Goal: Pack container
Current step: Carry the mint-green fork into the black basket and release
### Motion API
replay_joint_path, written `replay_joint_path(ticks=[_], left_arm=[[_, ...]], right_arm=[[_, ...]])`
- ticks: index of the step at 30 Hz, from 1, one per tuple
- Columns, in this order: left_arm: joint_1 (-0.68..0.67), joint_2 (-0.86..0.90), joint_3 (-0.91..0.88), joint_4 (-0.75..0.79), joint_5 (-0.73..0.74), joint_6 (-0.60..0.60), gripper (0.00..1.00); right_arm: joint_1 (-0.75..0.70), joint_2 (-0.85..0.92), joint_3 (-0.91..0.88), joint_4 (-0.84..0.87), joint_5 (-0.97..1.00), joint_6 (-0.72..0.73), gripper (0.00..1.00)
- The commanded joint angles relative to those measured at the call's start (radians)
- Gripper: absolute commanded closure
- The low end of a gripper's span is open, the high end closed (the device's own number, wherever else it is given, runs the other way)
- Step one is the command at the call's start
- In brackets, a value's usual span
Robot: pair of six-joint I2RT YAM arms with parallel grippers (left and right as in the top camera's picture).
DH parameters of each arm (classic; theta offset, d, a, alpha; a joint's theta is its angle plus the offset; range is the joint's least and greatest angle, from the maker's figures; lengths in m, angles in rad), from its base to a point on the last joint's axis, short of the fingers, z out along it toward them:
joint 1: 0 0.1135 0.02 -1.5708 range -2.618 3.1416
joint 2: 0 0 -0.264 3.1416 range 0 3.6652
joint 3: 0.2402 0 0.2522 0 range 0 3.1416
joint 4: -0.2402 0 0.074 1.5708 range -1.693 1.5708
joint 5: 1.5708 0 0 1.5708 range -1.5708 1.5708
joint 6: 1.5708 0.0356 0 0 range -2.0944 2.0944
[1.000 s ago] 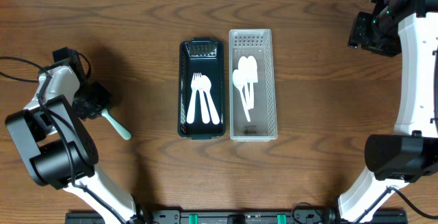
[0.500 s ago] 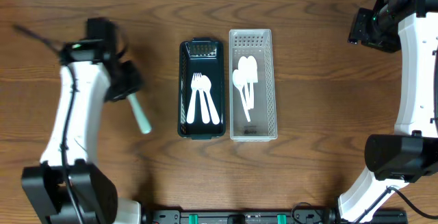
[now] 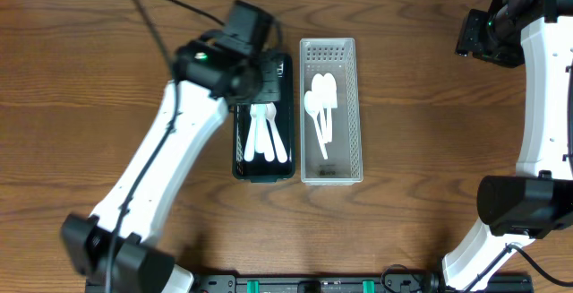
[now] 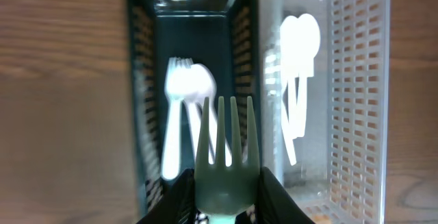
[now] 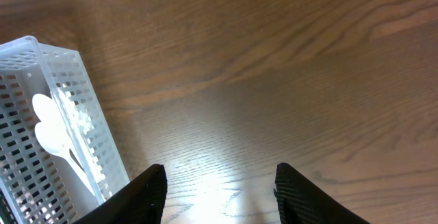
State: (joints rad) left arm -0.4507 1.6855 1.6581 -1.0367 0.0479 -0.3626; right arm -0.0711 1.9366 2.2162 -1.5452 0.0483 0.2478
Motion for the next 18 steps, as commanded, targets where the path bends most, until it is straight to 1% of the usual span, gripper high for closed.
replay_joint_path(ticks=[1, 7, 13, 14, 15, 16, 18], left_arm=[[-0.031, 0.116, 0.010, 0.019, -0.003, -0.009, 0.92], [-0.026, 0.312, 0.010, 0.021, -0.002, -0.009, 0.93], [-0.014, 0.391, 0.010, 0.021, -0.011, -0.004, 0.94], [-0.011, 0.394, 0.010, 0.021, -0.011, -0.004, 0.87], [-0.007, 0.394, 0.010, 0.021, -0.011, -0.004, 0.72], [-0.003, 0.394, 0.010, 0.021, -0.011, -0.004, 0.63], [0.007, 0.392, 0.010, 0.021, -0.011, -0.004, 0.61]], right_arm=[[-0.001, -0.001, 0.000, 0.001, 0.000, -0.018, 0.46], [-0.001, -0.001, 0.000, -0.011, 0.001, -0.023, 0.46], [-0.001, -0.001, 0.000, -0.018, 0.001, -0.029, 0.46], [-0.001, -0.001, 0.000, -0.018, 0.001, -0.029, 0.46], [-0.001, -0.001, 0.000, -0.018, 0.001, -0.029, 0.46], [-0.001, -0.001, 0.000, -0.018, 0.001, -0.029, 0.46], [-0.001, -0.001, 0.000, -0.017, 0.005, -0.029, 0.45]])
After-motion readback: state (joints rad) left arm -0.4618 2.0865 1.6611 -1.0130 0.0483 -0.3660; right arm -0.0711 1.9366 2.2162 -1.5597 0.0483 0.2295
